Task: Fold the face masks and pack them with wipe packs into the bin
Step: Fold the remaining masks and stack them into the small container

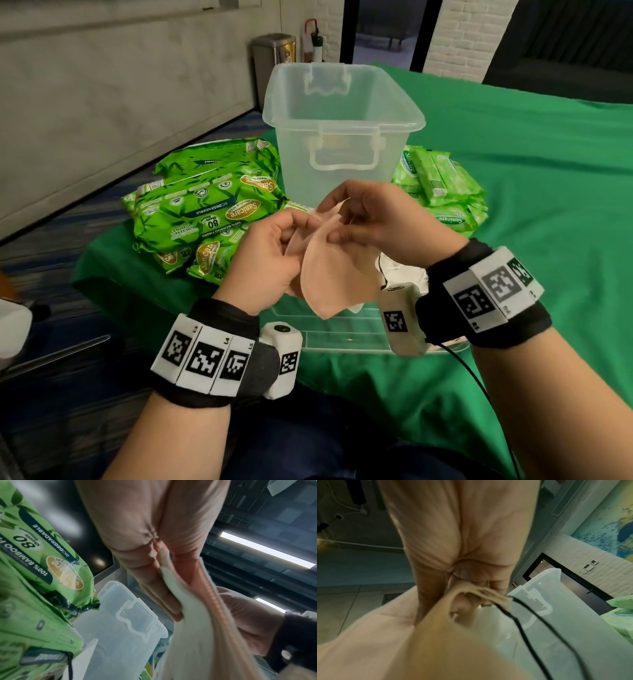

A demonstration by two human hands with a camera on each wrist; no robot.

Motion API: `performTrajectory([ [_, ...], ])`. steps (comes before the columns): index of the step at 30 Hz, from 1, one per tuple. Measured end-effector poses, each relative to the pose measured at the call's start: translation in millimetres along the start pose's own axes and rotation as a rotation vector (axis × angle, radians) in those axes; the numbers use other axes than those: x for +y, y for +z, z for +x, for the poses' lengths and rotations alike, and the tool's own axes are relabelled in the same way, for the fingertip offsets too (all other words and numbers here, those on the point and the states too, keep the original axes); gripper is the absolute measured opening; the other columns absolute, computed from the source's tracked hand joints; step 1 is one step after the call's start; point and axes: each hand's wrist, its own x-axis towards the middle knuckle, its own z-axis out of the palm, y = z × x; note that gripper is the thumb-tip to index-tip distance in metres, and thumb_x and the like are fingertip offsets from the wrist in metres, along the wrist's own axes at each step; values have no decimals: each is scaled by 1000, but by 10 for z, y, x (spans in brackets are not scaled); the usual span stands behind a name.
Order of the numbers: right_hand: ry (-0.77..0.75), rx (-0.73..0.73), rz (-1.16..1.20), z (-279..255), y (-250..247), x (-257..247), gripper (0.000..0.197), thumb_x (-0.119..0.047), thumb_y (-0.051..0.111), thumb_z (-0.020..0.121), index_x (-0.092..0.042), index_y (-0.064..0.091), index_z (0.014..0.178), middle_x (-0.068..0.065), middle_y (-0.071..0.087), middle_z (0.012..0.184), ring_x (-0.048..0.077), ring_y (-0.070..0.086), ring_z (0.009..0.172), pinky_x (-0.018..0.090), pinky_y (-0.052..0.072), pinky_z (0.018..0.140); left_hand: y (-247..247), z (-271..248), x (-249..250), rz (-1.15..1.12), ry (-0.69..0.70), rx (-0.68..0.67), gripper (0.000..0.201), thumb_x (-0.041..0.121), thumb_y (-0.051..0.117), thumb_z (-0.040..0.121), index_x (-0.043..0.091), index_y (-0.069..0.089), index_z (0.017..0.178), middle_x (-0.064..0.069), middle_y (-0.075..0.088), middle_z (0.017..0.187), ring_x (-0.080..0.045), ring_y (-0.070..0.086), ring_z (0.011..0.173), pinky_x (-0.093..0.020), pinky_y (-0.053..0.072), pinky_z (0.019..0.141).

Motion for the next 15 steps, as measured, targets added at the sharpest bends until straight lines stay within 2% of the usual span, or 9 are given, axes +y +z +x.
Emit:
performTrajectory([
  [1,-7,15,-5,8,10,12,23,-10,72,75,-25,59,86,10,67,76,28,56,67,35,46,64,2,-2,-7,8,4,0,27,-14,60,80,13,58,82,16,65,57,5,57,49,-10,44,41],
  [3,9,66,18,23,18,49,22,-8,73,75,-25,58,75,15,67,78,24,57,67,35,46,66,-10,3,-25,32,17,27,30,-11,62,79,19,60,82,18,66,60,5,58,52,-10,46,44],
  [5,15,120,-8,29,21,89,24,-8,74,75,-25,58,70,10,66,74,18,55,66,31,44,66,-27,10,-42,40,36,53,29,-3,62,74,24,62,84,19,68,66,4,60,61,-12,50,55],
  [6,11,142,-35,24,19,102,19,-9,74,75,-21,60,71,9,66,74,21,55,67,31,44,66,-32,11,-43,31,34,66,29,-1,61,72,24,63,85,20,69,69,4,61,65,-13,51,61],
  [8,-5,203,-83,3,3,125,11,-13,73,75,-12,63,73,8,63,77,23,54,70,31,41,66,-38,15,-37,-1,26,102,28,-2,61,80,25,65,86,21,70,73,6,62,72,-12,49,70],
  [9,-12,242,-85,-9,-8,138,12,-15,73,75,-14,61,73,4,59,80,17,52,72,25,39,66,-37,16,-19,-23,20,129,27,-1,58,84,26,66,85,22,70,75,6,62,76,-11,48,74],
  [11,-10,288,5,-25,-29,136,11,-22,68,74,-19,58,78,-1,52,89,10,50,81,20,38,71,-46,25,7,-88,19,187,19,12,53,83,24,68,87,17,72,87,2,63,92,-16,46,89],
  [13,-20,268,196,-43,-34,113,12,-19,60,76,-12,56,84,1,56,87,10,53,82,29,42,72,-51,42,21,-175,23,236,25,25,50,77,18,69,92,3,71,102,-11,62,108,-29,43,101],
  [15,-32,253,353,-53,-10,91,8,-11,59,77,-10,52,82,1,57,76,6,53,70,20,43,65,-28,51,18,-228,41,274,34,38,55,72,17,70,93,-1,71,105,-15,62,109,-33,44,100],
])
